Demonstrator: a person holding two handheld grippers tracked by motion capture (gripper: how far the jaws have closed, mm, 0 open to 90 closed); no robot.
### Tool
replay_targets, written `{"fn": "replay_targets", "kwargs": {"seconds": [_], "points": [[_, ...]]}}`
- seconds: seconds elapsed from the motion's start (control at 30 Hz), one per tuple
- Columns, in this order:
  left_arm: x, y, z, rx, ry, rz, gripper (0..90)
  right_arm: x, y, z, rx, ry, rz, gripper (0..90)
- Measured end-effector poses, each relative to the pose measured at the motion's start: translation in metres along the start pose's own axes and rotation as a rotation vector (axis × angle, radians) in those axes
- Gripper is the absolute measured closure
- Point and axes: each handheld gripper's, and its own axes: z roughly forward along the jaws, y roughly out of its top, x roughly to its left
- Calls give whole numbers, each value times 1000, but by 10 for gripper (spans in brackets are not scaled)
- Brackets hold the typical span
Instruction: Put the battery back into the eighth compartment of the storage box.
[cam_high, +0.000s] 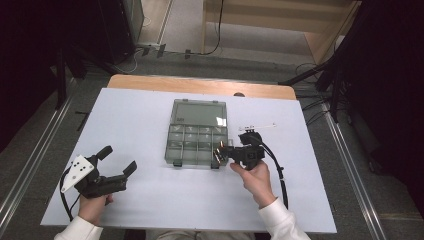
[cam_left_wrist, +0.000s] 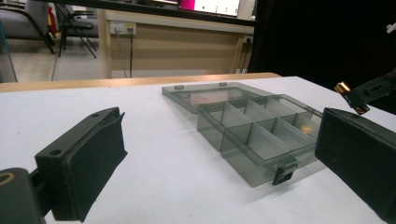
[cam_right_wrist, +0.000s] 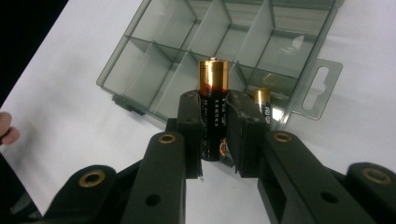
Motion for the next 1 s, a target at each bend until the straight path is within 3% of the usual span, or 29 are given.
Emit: {"fn": "replay_targets", "kwargs": {"seconds": [0.1, 0.33, 0.67, 0.73, 0.83, 1.0], "points": [[0, 0, 0, -1, 0, 0, 13, -1, 0, 4, -15, -27, 19, 779], [0, 0, 0, 0, 2, -1, 13, -1, 1, 13, 8, -91, 25, 779], [0, 0, -1, -3, -3, 0, 13, -1, 0, 14, 15, -108, 27, 775], [0, 0, -1, -4, -3, -2, 13, -5, 0, 16, 19, -122, 51, 648], [0, 0, -1, -6, -2, -3, 13, -11, -1, 15, 18, -108, 90, 565], [0, 0, -1, -6, -1, -5, 13, -15, 0, 3, -8, -86, 66, 182]]}}
